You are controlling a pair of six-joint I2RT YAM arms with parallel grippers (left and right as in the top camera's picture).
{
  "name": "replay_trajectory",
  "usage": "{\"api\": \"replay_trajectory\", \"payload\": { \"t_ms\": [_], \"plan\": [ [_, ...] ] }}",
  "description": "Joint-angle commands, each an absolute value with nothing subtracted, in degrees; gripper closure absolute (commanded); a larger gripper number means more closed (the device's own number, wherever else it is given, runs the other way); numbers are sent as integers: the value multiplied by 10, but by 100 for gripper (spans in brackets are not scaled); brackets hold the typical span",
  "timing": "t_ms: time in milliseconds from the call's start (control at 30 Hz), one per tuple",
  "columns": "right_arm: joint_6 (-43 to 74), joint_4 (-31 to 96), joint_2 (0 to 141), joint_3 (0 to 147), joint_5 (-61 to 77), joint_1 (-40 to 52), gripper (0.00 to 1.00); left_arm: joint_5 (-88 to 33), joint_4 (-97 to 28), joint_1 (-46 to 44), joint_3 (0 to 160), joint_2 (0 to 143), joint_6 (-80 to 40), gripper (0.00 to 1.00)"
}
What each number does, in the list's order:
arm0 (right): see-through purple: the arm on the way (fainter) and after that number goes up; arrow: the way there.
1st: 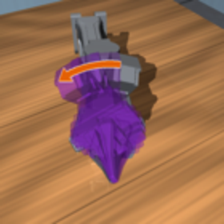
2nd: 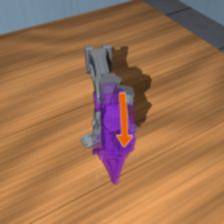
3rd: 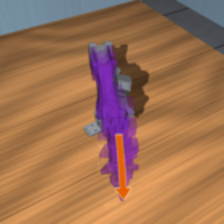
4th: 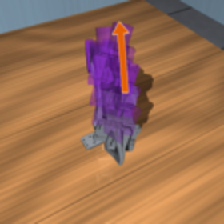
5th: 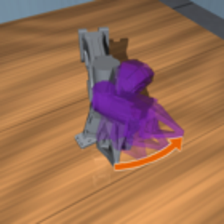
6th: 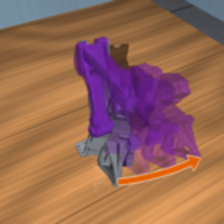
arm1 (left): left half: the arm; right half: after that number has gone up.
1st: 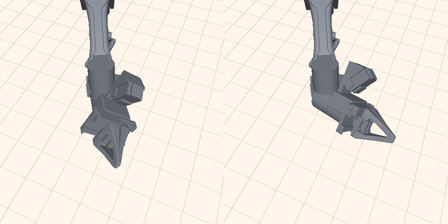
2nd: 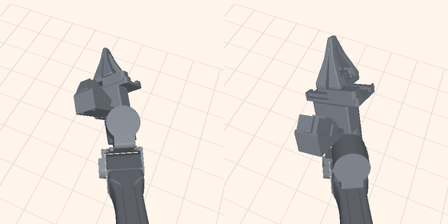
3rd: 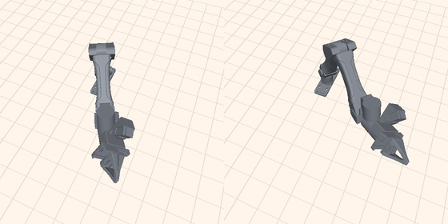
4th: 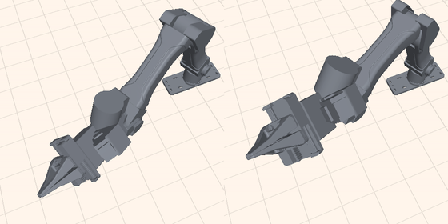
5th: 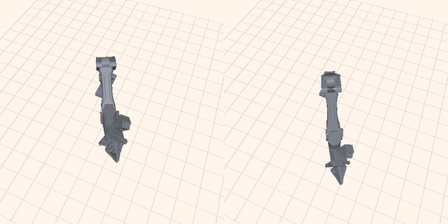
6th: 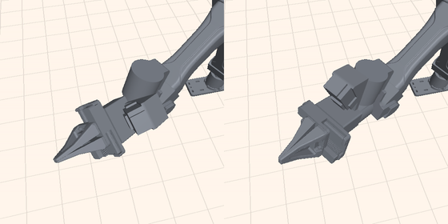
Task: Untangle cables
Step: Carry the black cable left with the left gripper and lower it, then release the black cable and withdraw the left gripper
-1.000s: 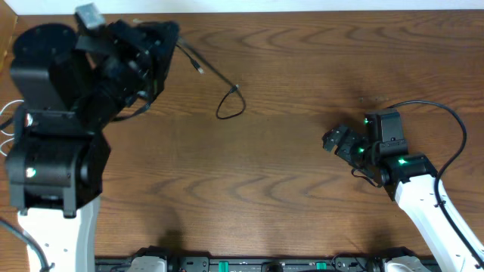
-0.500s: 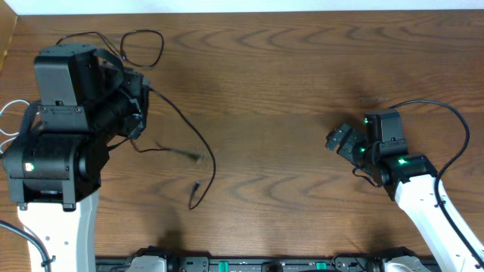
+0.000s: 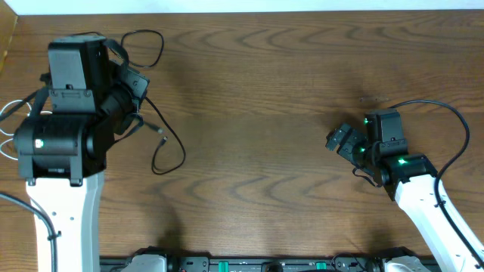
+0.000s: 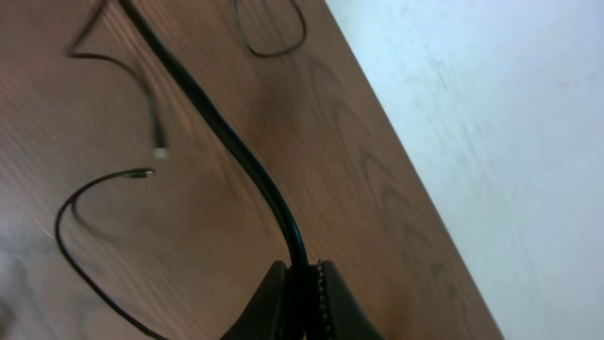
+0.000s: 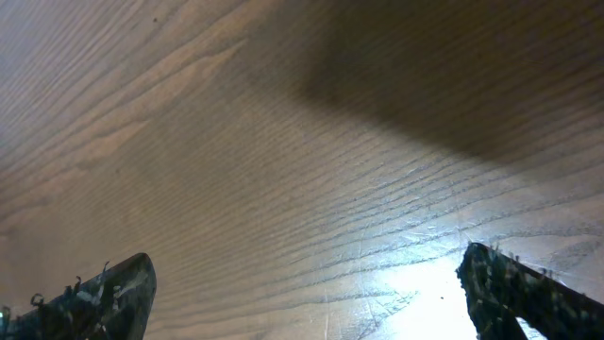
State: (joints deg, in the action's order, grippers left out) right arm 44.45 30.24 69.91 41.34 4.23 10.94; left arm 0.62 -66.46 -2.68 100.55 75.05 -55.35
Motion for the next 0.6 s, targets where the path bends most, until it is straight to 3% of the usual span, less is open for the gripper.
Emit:
{"api": "replay_trajectory", "payload": {
  "t_ms": [0, 567],
  "plan": [
    [436, 303, 698, 415, 34, 109, 1, 22, -667, 3, 1006, 756, -519, 93],
    [436, 304, 698, 415, 34, 109, 1, -150, -681, 236, 947, 793, -510, 92]
  ]
}}
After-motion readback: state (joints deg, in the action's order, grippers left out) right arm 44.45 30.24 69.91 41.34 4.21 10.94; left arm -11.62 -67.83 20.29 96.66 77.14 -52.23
